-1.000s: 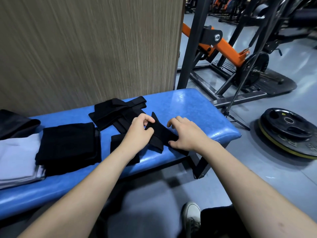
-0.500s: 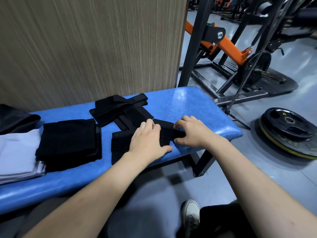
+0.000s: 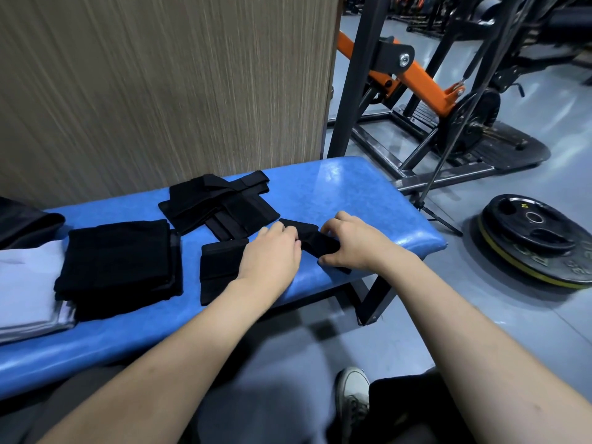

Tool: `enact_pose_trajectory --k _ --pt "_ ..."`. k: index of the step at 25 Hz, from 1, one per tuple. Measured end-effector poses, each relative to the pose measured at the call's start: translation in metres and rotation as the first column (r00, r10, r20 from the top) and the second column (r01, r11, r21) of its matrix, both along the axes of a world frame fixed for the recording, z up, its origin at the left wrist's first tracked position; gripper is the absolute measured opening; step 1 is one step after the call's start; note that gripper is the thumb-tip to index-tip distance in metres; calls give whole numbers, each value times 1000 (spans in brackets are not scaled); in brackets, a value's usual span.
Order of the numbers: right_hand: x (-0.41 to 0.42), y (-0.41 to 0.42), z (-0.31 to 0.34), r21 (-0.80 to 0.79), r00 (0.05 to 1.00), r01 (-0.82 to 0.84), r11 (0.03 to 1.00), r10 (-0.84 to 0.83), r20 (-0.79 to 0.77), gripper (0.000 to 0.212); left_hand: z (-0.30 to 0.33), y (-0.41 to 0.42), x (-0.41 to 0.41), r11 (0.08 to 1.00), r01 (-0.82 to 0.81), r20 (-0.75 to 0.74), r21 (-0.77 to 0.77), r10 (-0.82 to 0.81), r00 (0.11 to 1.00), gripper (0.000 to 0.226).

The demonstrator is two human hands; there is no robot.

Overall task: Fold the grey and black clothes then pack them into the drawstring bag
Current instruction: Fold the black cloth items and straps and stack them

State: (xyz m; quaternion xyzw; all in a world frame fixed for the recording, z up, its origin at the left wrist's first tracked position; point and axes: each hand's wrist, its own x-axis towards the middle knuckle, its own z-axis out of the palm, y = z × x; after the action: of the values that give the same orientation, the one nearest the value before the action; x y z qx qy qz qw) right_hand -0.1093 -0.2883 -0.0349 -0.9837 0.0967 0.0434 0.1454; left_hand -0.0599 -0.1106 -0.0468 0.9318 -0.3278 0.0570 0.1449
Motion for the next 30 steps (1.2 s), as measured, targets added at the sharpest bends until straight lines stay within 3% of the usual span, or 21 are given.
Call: enact_pose_trajectory --k 4,8,11,15,20,24,30 --pt "1 9 -1 68 997 32 997 -36 61 64 10 5 1 956 -81 -205 -281 22 978 21" --pt "2 20 -3 113 985 35 993 -54 167 63 15 5 1 864 -180 -433 -471 -49 900 9" --pt "4 23 -4 96 970 -38 995 14 242 64 17 3 2 789 -248 -555 -562 -137 820 27" --pt "3 27 -4 132 964 -147 980 111 243 70 16 6 8 781 -210 -518 -589 -164 840 36" --pt "1 22 -3 372 976 -106 922 25 216 63 13 5 15 832 -180 -494 -525 -125 861 34" --pt "-4 17 4 604 969 -81 793 -78 233 48 20 6 20 787 -239 -512 -568 -110 852 33" --pt "-1 16 9 834 946 -88 545 -215 241 36 26 19 26 796 -214 -526 -566 -150 837 35"
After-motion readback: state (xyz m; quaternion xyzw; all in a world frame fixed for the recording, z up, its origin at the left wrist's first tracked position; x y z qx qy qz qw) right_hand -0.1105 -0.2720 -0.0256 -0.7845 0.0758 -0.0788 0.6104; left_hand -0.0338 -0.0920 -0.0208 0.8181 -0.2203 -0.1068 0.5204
